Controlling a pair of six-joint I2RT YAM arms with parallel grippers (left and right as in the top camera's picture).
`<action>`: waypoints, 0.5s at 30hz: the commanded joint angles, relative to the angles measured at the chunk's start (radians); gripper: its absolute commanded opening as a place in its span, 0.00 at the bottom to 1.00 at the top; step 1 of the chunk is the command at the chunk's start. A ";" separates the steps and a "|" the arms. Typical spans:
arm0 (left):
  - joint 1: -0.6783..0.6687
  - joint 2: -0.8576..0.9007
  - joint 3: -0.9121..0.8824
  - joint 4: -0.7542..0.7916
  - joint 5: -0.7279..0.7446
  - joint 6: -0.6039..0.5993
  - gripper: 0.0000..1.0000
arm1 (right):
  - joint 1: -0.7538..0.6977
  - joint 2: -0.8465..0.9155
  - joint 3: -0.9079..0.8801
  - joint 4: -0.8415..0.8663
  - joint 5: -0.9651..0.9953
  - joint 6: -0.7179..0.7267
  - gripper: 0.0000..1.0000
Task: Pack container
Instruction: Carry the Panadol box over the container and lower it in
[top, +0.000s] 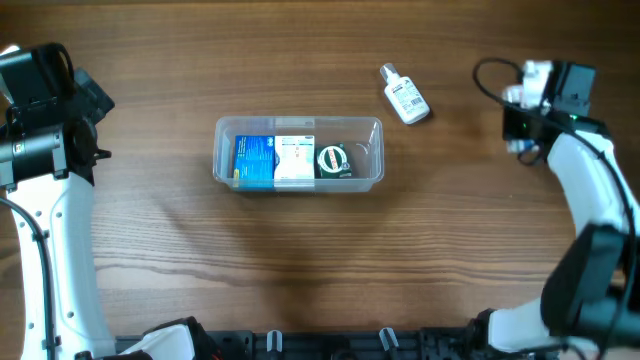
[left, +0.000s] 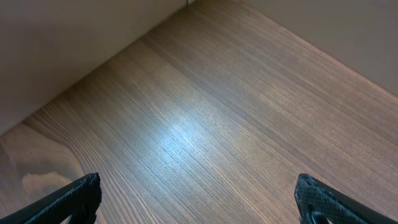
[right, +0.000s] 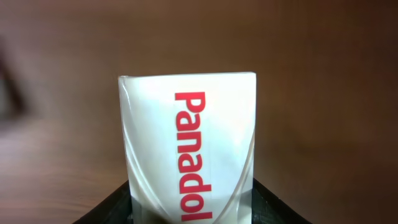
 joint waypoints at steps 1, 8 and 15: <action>0.005 -0.005 0.005 0.003 -0.013 0.016 1.00 | 0.159 -0.109 0.047 0.006 -0.046 0.063 0.51; 0.005 -0.005 0.005 0.003 -0.013 0.016 1.00 | 0.524 -0.134 0.048 0.074 -0.042 0.055 0.52; 0.005 -0.005 0.005 0.003 -0.013 0.016 1.00 | 0.802 -0.133 0.048 0.169 -0.010 0.000 0.52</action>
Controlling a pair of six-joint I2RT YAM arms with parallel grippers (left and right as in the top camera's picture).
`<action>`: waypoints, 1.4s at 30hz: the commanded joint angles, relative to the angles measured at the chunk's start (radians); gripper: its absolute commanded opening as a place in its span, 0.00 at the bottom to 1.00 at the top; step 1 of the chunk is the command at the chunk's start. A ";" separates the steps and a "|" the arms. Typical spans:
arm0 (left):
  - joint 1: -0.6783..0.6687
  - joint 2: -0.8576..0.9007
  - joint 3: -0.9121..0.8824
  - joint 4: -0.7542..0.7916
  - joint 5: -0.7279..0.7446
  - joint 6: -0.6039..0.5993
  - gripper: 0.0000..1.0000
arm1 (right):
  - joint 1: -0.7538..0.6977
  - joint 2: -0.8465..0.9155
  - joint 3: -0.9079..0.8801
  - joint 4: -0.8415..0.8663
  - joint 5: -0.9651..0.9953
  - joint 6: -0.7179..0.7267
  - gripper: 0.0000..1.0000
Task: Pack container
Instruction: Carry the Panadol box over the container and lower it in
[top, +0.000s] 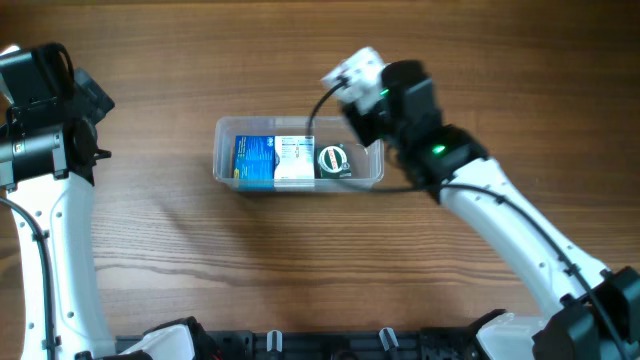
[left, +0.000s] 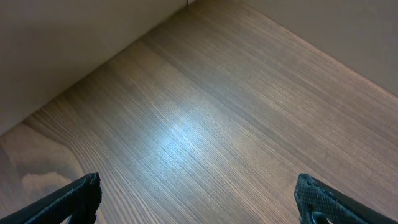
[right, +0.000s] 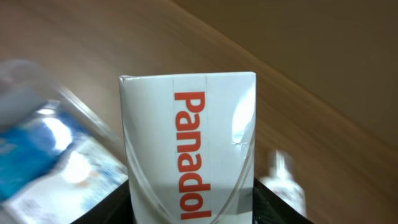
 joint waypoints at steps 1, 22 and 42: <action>0.005 -0.005 0.005 0.003 -0.013 0.016 1.00 | 0.097 -0.005 0.016 0.012 0.019 -0.019 0.52; 0.005 -0.005 0.005 0.002 -0.013 0.016 1.00 | 0.271 0.208 0.016 0.221 -0.097 -0.031 0.54; 0.005 -0.005 0.005 0.003 -0.013 0.016 1.00 | 0.284 0.251 0.016 0.238 -0.068 -0.093 0.64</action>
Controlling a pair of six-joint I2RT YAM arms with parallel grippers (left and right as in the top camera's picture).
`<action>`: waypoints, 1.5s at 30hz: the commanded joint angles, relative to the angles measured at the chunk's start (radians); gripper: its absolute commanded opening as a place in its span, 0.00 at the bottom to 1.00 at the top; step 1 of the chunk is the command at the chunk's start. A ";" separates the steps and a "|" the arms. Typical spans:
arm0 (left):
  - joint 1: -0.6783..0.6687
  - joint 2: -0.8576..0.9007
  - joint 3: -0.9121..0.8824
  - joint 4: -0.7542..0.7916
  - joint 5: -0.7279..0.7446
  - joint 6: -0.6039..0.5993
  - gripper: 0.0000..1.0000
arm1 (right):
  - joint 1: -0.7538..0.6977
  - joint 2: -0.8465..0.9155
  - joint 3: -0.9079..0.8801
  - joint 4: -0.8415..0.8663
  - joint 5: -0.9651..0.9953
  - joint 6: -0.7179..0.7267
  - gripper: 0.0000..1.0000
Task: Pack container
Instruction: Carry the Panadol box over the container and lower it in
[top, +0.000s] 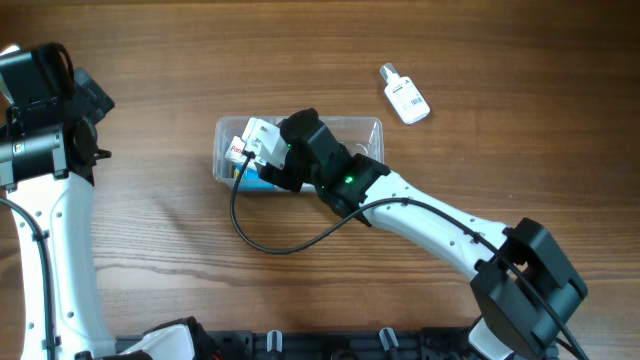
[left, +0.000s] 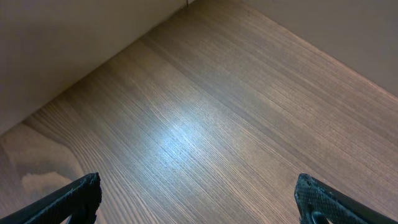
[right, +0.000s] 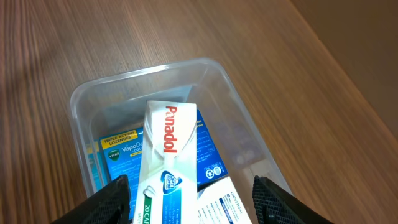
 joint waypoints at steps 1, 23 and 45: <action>0.005 -0.005 0.005 0.003 -0.013 0.016 1.00 | 0.002 0.013 0.016 0.051 0.018 0.138 0.63; 0.005 -0.005 0.005 0.003 -0.013 0.016 1.00 | 0.002 0.020 0.016 0.107 0.098 1.281 0.04; 0.005 -0.005 0.005 0.002 -0.013 0.016 1.00 | -0.001 0.241 0.218 -0.031 0.092 1.290 0.04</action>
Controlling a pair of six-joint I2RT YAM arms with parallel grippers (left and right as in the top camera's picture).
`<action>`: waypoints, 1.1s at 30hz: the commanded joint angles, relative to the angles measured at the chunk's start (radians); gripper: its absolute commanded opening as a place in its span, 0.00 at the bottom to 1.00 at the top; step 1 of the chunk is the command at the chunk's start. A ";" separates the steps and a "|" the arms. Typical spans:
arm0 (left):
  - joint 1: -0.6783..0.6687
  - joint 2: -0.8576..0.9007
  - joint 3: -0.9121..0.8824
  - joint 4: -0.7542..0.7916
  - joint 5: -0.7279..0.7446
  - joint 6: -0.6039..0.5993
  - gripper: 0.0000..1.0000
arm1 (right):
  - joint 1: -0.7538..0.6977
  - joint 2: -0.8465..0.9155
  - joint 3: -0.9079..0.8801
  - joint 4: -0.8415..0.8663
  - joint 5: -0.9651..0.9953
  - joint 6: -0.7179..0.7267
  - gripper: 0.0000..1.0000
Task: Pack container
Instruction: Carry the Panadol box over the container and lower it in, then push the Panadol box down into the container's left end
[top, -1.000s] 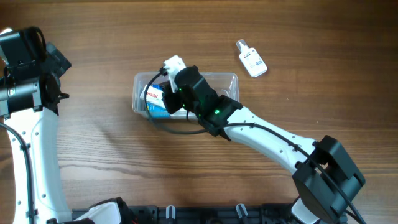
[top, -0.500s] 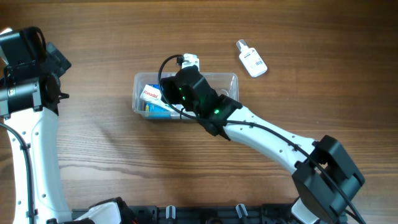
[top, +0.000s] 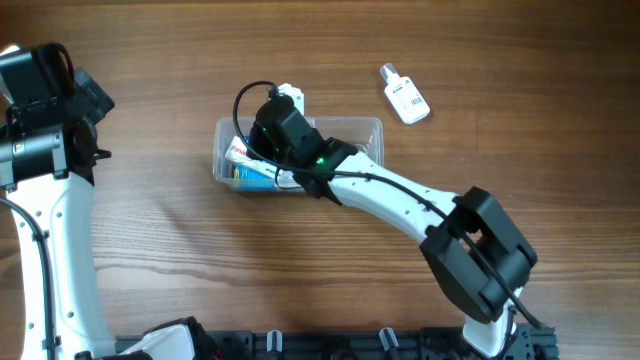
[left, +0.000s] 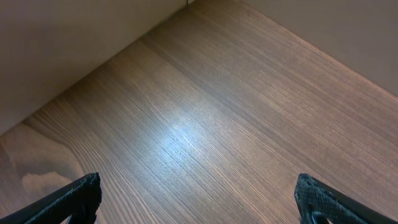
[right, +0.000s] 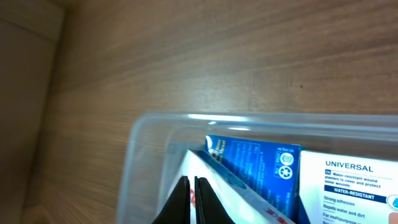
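The clear plastic container (top: 372, 128) sits mid-table. Inside it, at the left end, the white Panadol box (top: 240, 153) lies tilted beside a blue pack (right: 249, 163) and a white "Universal" pack (right: 354, 180). My right gripper (right: 191, 199) is shut with nothing between its fingers, and its tips rest on the Panadol box (right: 217, 193) just inside the container's left wall. My left gripper (left: 199, 198) stands wide open over bare wood at the far left, away from the container.
A small white spray bottle (top: 403, 93) lies on the table, beyond the container's right end. The right arm (top: 400, 205) stretches across the container's middle from the lower right. The left arm's column (top: 45, 190) stands along the left edge.
My right gripper was open above the container with the Panadol box lying loose on the packs. Now it is shut, tips down on that box at the left end. The left arm has not moved.
My right gripper held the Panadol box at the table's far right, then over the container's right end. Then it stood open with the box lying in the container's left part. Now the shut tips rest on the box. The left gripper stayed open throughout.
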 joint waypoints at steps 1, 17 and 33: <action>0.005 -0.005 0.005 0.003 -0.013 0.016 1.00 | -0.001 0.024 0.029 -0.015 0.014 0.001 0.04; 0.005 -0.005 0.005 0.003 -0.013 0.016 1.00 | -0.026 0.092 0.029 -0.022 0.010 0.027 0.04; 0.005 -0.005 0.005 0.003 -0.013 0.016 1.00 | -0.029 0.092 0.153 -0.180 -0.151 -0.083 0.04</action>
